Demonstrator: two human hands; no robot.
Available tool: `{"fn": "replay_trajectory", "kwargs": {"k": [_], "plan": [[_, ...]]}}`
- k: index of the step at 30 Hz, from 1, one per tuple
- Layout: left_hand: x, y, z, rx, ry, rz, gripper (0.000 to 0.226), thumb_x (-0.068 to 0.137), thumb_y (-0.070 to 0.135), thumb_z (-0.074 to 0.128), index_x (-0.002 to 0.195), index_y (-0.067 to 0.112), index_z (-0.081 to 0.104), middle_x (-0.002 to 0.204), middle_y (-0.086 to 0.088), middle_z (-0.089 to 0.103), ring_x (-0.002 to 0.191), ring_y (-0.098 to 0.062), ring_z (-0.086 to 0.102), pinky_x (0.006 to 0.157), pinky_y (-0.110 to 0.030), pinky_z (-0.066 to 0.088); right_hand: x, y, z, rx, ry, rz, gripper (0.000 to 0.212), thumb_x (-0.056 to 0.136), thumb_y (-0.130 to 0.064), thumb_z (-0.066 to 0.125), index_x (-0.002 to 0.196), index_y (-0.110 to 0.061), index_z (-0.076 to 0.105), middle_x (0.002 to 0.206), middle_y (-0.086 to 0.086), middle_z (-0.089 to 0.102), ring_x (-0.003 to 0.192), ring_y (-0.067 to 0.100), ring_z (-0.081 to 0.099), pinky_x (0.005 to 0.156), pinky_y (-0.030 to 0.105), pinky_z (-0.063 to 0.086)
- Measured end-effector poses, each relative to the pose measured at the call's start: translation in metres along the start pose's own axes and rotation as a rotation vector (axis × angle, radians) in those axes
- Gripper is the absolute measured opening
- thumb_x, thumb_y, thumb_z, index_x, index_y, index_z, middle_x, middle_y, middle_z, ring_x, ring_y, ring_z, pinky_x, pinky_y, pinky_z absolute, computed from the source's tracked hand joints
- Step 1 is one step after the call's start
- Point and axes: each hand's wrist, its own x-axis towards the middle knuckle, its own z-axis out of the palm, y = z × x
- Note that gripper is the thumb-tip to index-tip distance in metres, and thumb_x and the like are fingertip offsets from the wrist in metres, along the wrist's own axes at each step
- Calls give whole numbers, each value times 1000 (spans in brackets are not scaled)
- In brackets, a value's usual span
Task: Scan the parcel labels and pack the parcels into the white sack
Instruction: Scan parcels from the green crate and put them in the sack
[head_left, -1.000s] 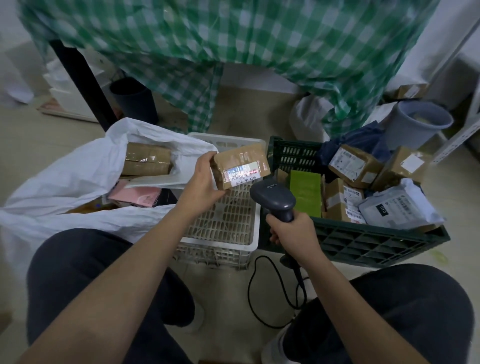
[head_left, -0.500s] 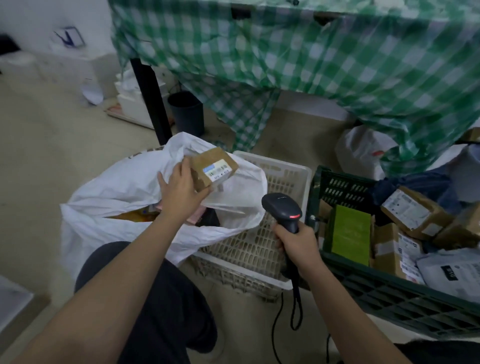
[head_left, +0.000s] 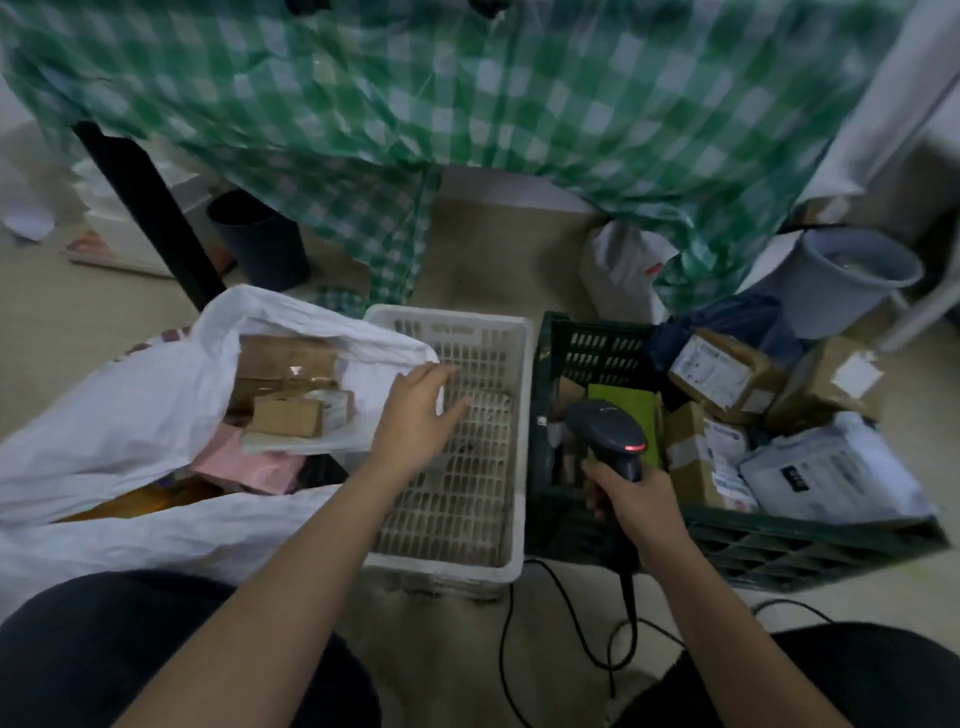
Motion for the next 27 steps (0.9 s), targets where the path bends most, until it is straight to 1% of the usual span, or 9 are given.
{"fn": "replay_trajectory", "kwargs": {"k": [3, 6, 8, 12, 15, 17, 21, 24, 27], "plan": [[12, 45, 44, -59, -92, 72, 43, 94, 30, 59, 134, 15, 53, 136, -5, 53, 126, -21, 47, 100, -26, 34, 7, 5, -48, 49, 105, 49, 16, 90, -11, 64, 76, -4, 58, 63, 12, 58, 55, 21, 53, 55, 32, 44], [24, 91, 89, -130, -182, 123, 43, 94, 31, 60, 134, 18, 52, 135, -1, 52, 123, -16, 48, 90, -16, 33, 16, 8, -96, 117, 272, 23, 17, 90, -15, 64, 78, -6, 57, 68, 13, 58, 64, 25, 54, 60, 33, 42], [31, 123, 118, -155, -245, 141, 44, 94, 33, 59, 135, 20, 51, 136, 1, 50, 121, -15, 49, 87, -17, 35, 20, 9, -124, 174, 394, -6, 14, 89, -17, 65, 79, -9, 60, 75, 12, 62, 71, 26, 57, 67, 34, 43], [40, 188, 179, -237, -426, 133, 41, 94, 32, 59, 133, 19, 51, 128, 2, 55, 118, -16, 51, 86, -23, 41, 32, 15, -178, 293, 635, -22, 14, 87, -16, 65, 76, -20, 57, 75, 2, 62, 71, 20, 57, 67, 32, 42], [38, 227, 225, -286, -631, 116, 46, 95, 30, 57, 138, 16, 47, 135, -3, 53, 121, -18, 51, 94, -30, 45, 49, 20, -211, 372, 790, -30, 16, 83, -17, 65, 72, -21, 55, 70, 1, 57, 70, 19, 52, 67, 34, 40], [36, 246, 250, -267, -662, 145, 49, 96, 29, 57, 141, 15, 43, 141, -2, 48, 127, -19, 47, 97, -30, 42, 62, 20, -230, 391, 866, -32, 15, 82, -17, 66, 71, -20, 55, 68, -1, 55, 67, 17, 49, 63, 31, 38], [41, 279, 284, -379, -670, 151, 52, 96, 20, 57, 144, 18, 37, 141, 8, 41, 132, -11, 37, 103, -30, 33, 86, 27, -258, 346, 899, -24, 14, 81, -17, 64, 70, -20, 55, 69, -3, 54, 69, 18, 48, 64, 29, 39], [58, 287, 306, -375, -748, 109, 64, 96, 18, 56, 151, 21, 24, 153, 0, 33, 139, -19, 32, 111, -36, 30, 98, 40, -262, 351, 853, 27, 8, 75, -24, 64, 79, -19, 59, 72, -4, 56, 76, 19, 50, 72, 31, 41], [66, 284, 326, -354, -772, 82, 53, 96, 20, 55, 144, 28, 36, 141, -2, 50, 129, -22, 47, 105, -42, 42, 101, 47, -257, 403, 826, 26, 11, 74, -27, 64, 84, -21, 61, 73, -5, 59, 80, 20, 53, 75, 34, 43]]}}
